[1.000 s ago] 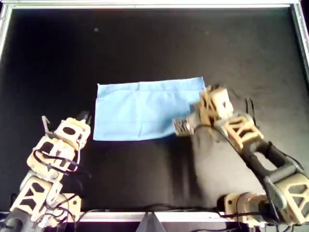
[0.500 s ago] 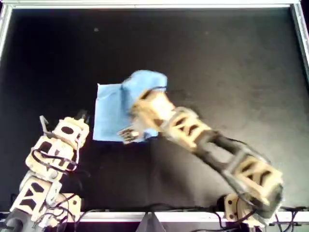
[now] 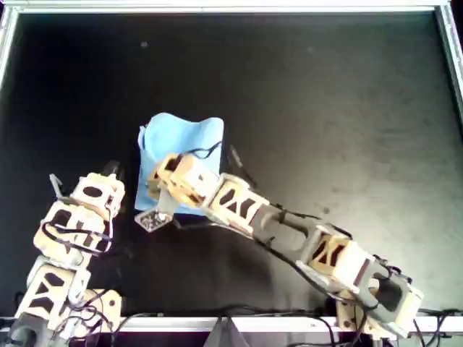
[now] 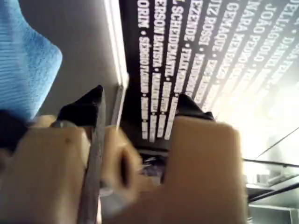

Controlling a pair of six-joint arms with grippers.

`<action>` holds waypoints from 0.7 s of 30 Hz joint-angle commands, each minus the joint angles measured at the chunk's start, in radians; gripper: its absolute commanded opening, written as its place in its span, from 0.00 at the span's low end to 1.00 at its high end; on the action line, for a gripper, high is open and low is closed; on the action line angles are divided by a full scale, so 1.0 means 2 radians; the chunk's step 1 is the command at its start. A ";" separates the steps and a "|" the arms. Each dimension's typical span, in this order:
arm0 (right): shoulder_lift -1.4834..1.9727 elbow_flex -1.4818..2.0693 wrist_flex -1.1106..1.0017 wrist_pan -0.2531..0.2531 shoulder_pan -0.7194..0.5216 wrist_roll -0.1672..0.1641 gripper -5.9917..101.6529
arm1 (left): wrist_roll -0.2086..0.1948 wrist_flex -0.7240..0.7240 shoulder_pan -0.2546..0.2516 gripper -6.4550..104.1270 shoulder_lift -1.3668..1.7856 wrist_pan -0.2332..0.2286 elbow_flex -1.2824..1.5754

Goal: Fold a cloth

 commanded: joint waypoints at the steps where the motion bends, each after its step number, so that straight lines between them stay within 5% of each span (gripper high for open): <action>1: 0.005 -0.041 -0.006 -0.005 0.003 0.002 0.09 | 0.002 -0.002 0.013 0.56 0.012 0.002 -0.003; 12: 0.018 -0.031 0.004 -0.005 0.002 -0.001 0.55 | 0.002 -0.002 0.014 0.56 0.012 0.002 -0.003; 17: 0.064 -0.023 0.015 -0.005 -0.008 -0.007 0.60 | 0.002 -0.002 0.015 0.56 0.012 0.001 -0.003; 21: 0.141 0.014 0.087 0.002 -0.021 -0.007 0.60 | 0.002 -0.002 0.040 0.56 0.012 0.001 -0.003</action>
